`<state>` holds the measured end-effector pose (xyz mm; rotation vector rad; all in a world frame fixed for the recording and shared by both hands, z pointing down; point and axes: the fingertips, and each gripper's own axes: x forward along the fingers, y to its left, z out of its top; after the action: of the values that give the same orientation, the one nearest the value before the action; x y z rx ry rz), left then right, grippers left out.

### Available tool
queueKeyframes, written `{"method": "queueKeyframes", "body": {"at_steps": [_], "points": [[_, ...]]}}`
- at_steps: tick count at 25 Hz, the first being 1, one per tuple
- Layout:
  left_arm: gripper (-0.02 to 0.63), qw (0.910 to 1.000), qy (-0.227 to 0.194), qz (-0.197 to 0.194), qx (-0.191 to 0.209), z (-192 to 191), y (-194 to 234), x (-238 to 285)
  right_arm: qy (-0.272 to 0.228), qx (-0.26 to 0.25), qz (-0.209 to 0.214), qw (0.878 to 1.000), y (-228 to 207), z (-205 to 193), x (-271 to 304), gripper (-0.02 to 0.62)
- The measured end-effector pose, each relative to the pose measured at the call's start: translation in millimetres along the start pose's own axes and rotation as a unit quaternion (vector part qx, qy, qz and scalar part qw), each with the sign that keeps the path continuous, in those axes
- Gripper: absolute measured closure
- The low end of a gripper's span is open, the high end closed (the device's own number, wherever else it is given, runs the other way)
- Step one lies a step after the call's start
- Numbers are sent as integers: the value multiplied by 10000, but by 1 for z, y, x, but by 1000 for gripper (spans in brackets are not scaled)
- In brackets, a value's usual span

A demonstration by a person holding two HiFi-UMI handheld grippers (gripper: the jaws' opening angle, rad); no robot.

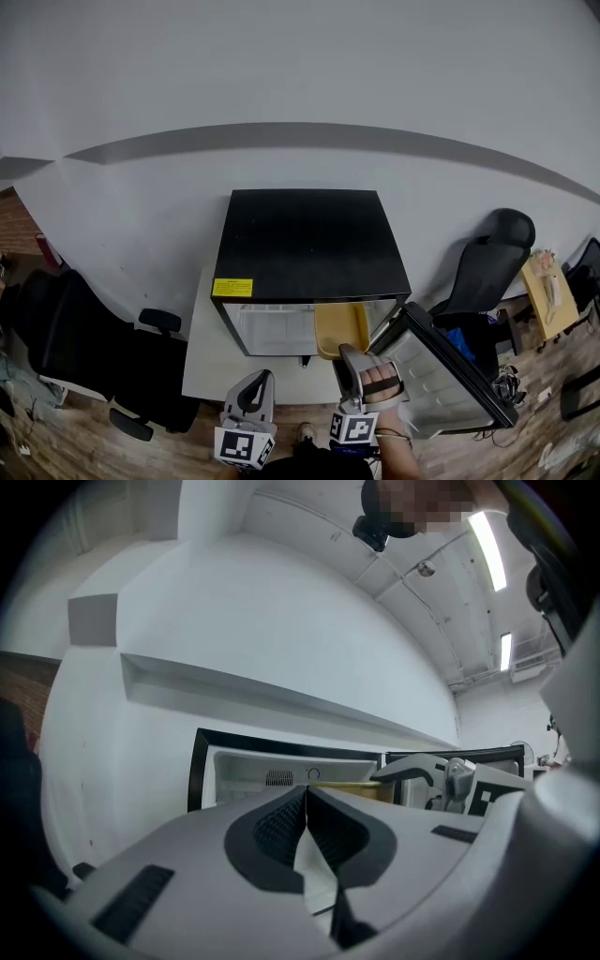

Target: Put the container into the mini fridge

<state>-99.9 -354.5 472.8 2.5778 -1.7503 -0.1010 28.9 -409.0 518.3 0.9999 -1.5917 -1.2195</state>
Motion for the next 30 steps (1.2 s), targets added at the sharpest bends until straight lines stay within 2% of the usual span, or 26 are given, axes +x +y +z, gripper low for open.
{"method": "queueKeyframes", "body": {"at_steps": [21, 30], "points": [[597, 9995, 68, 291, -44, -17, 28, 52, 293, -394, 180, 9986, 10, -27, 100, 380], [597, 9987, 183, 462, -128, -15, 39, 59, 324, -236, 512, 9979, 11, -20, 122, 379]]}}
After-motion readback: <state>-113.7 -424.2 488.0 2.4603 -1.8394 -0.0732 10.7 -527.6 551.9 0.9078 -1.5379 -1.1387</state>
